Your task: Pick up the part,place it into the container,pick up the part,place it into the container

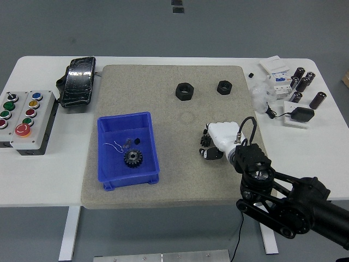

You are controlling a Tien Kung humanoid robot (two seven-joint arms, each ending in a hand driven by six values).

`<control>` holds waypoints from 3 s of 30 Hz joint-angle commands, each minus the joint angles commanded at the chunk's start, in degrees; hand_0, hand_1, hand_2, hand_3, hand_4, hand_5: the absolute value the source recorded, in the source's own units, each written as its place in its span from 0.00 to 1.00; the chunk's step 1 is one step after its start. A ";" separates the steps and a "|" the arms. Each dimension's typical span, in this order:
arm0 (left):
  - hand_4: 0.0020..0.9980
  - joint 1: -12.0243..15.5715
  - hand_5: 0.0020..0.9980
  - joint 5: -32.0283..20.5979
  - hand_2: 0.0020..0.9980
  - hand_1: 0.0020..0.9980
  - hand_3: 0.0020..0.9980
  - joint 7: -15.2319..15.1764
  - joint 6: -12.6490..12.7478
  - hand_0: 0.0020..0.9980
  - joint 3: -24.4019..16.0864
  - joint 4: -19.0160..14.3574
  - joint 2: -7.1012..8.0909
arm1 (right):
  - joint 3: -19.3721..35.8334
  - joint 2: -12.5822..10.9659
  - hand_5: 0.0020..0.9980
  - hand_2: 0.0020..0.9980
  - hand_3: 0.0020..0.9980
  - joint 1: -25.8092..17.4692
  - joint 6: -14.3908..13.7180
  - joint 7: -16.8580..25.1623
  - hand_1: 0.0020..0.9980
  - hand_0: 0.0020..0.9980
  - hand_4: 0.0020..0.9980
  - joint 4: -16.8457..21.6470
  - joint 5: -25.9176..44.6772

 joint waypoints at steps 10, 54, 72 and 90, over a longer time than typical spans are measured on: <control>0.67 -0.02 0.30 0.00 0.56 0.61 0.61 -0.01 0.01 0.66 0.03 0.00 -0.05 | -0.74 0.12 0.07 0.31 0.43 -0.03 -2.11 1.10 0.54 0.54 0.23 -0.44 1.36; 0.67 0.00 0.31 0.00 0.56 0.61 0.61 0.55 -0.40 0.66 -0.13 0.00 -0.06 | -16.89 10.16 0.05 0.26 0.72 15.58 -5.65 6.54 0.55 0.59 0.30 6.00 7.93; 0.66 0.10 0.31 0.00 0.56 0.61 0.61 0.46 -0.27 0.66 -0.21 0.00 -0.03 | -13.95 9.32 0.21 0.27 0.74 14.89 -2.73 5.22 0.57 0.57 0.43 5.93 6.26; 0.64 0.64 0.32 -0.03 0.56 0.61 0.61 0.09 0.13 0.66 -0.08 0.00 0.03 | 9.36 2.99 0.35 0.81 0.83 2.93 -15.61 15.87 0.76 0.67 0.76 7.56 12.43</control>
